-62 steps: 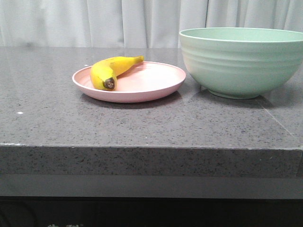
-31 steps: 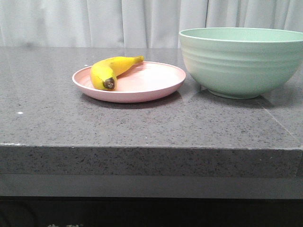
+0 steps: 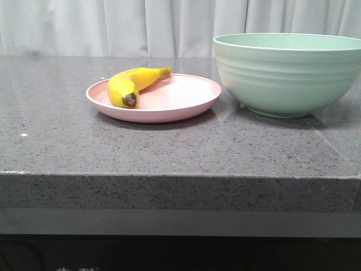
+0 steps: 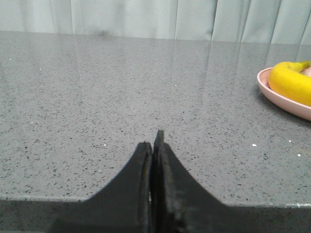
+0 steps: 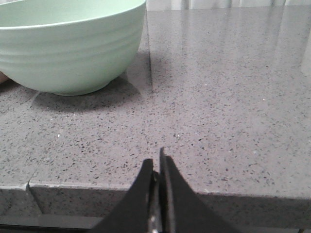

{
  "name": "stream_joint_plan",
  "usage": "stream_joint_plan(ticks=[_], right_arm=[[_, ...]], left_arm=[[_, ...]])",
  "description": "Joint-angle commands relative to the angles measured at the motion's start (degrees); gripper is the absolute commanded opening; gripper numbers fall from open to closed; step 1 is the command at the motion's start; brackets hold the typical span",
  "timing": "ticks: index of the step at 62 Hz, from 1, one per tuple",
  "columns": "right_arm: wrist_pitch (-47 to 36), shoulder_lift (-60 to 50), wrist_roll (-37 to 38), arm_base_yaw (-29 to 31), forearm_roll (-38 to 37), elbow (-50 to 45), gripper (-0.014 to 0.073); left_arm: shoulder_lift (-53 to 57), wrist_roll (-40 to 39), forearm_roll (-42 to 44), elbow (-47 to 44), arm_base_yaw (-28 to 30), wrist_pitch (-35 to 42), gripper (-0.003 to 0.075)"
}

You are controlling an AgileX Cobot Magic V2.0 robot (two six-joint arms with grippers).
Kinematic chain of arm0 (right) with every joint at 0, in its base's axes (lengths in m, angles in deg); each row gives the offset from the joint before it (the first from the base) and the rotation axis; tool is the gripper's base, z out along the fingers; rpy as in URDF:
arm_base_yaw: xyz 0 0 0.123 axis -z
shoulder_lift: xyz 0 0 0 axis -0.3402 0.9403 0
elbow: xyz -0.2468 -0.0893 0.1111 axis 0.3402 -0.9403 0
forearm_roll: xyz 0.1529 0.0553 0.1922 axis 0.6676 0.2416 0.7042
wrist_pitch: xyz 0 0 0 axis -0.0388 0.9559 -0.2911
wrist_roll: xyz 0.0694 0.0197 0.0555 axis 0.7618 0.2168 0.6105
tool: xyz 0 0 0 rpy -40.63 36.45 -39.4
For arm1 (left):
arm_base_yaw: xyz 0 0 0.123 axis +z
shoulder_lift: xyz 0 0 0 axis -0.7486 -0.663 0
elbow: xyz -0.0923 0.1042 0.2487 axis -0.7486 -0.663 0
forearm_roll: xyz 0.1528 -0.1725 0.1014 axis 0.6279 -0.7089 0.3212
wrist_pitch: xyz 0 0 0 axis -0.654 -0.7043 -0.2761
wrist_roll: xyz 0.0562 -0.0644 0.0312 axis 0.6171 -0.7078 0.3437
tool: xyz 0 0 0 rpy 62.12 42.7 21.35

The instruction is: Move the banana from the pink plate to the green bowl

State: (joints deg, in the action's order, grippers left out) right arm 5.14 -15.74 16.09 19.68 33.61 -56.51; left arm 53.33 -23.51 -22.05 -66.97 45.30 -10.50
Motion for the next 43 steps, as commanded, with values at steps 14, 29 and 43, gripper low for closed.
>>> stream_joint_plan(ticks=[14,29,43], right_arm=[[-5.7,-1.29,-0.37,0.29,0.42,0.28,-0.0057],[-3.98,0.0,-0.41,0.29,-0.86,8.06,-0.0059],[2.12,12.86,-0.41,0.29,-1.4,23.44,-0.0059]], left_arm=[[1.32,-0.01,-0.57,-0.22,0.01,8.4,-0.0018],[-2.71,-0.01,-0.96,9.27,0.01,4.76,-0.0018],[-17.46,-0.01,-2.24,22.74,0.01,0.98,-0.0018]])
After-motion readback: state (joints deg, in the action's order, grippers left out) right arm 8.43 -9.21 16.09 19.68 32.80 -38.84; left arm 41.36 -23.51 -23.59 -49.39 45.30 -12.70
